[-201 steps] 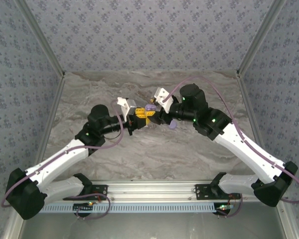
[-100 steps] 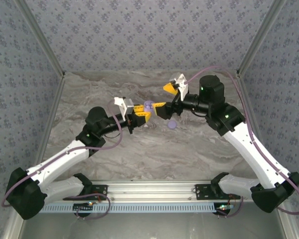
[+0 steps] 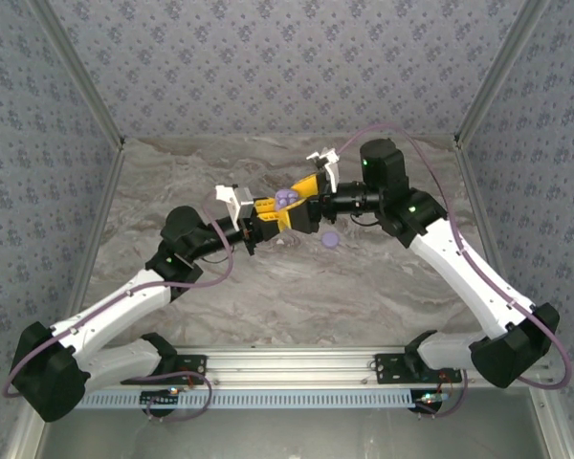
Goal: Insert the wireless bluetooth earbuds into the charging case
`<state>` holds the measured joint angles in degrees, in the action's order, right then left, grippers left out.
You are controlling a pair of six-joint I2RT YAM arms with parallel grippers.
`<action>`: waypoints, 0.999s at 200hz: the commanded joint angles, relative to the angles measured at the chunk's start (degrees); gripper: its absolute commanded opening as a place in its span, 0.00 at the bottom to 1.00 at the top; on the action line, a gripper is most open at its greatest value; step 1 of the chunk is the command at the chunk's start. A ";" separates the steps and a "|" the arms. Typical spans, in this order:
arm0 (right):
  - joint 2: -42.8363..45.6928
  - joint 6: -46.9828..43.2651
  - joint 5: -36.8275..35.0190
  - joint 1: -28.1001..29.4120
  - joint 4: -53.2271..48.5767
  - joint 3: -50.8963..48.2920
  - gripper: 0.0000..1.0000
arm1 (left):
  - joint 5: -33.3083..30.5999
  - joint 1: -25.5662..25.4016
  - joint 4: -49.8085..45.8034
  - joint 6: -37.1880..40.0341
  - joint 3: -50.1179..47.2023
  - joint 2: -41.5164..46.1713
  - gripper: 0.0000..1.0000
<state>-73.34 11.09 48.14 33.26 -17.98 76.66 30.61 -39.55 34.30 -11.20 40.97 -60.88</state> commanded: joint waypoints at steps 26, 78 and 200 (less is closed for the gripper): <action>1.70 -1.83 4.15 1.28 -0.05 3.62 1.00 | -0.33 -0.53 0.43 0.37 1.83 -0.53 0.00; 4.66 -3.18 1.89 1.55 -1.53 1.07 1.00 | -1.97 -0.61 -0.46 0.80 1.39 -0.86 0.00; 15.97 -5.46 -43.92 1.02 -5.66 -7.84 1.00 | -12.49 -0.48 -13.29 -6.79 3.43 -12.09 0.00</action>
<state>-59.75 6.09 14.98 34.52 -23.57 70.74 22.46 -39.88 25.67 -12.97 43.11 -67.96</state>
